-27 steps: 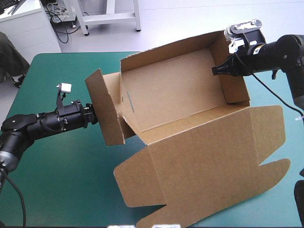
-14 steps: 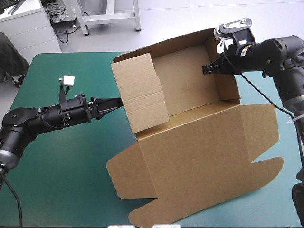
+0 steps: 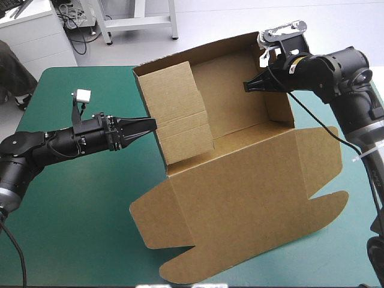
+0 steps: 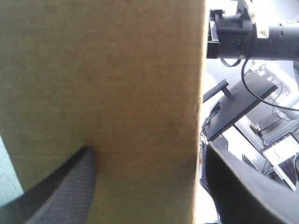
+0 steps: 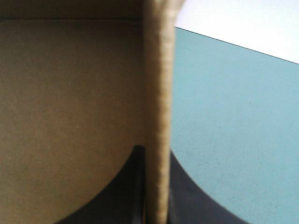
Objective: Fold the box
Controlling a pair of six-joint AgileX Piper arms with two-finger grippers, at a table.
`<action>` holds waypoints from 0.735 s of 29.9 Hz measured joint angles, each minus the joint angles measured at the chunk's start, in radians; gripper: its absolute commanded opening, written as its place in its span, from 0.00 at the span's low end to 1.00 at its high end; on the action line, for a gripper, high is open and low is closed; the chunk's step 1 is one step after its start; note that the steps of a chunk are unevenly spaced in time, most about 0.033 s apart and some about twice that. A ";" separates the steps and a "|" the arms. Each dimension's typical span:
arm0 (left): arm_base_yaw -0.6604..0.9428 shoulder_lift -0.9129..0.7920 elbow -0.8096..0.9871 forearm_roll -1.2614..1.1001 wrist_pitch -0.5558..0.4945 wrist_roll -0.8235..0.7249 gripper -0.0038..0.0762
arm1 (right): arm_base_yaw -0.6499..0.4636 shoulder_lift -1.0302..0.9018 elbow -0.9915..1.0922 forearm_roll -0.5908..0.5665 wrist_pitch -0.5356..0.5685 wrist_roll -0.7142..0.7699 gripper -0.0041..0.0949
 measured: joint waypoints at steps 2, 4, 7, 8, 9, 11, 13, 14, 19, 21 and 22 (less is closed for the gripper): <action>0.000 0.000 0.000 0.000 -0.005 0.000 0.68 | 0.012 0.000 0.000 -0.025 -0.001 0.018 0.02; -0.003 0.000 0.000 -0.001 -0.009 0.000 0.68 | 0.018 0.000 0.000 -0.039 -0.001 0.025 0.02; -0.017 -0.001 -0.006 0.000 -0.016 0.000 0.68 | 0.019 0.000 0.000 -0.047 -0.001 0.034 0.02; -0.020 -0.001 -0.013 0.004 -0.017 0.000 0.68 | 0.019 0.000 0.000 -0.049 -0.001 0.039 0.02; -0.023 -0.001 -0.021 0.009 -0.018 -0.004 0.68 | 0.019 0.000 0.000 -0.053 -0.001 0.046 0.02; -0.023 -0.001 -0.042 0.031 -0.018 -0.032 0.68 | 0.019 0.000 0.000 -0.059 -0.001 0.057 0.02; -0.026 -0.001 -0.078 0.080 -0.020 -0.079 0.68 | 0.020 0.000 0.000 -0.063 -0.003 0.068 0.02; -0.032 -0.001 -0.100 0.109 -0.031 -0.101 0.68 | 0.021 0.000 0.000 -0.065 -0.004 0.073 0.02; -0.104 -0.001 -0.216 0.352 -0.126 -0.274 0.68 | 0.021 0.000 0.001 -0.066 -0.018 0.097 0.02; -0.148 -0.001 -0.256 0.467 -0.173 -0.359 0.68 | 0.023 0.000 0.001 -0.066 -0.021 0.099 0.02; -0.171 -0.001 -0.278 0.525 -0.196 -0.403 0.67 | 0.023 0.000 0.001 -0.066 -0.024 0.101 0.02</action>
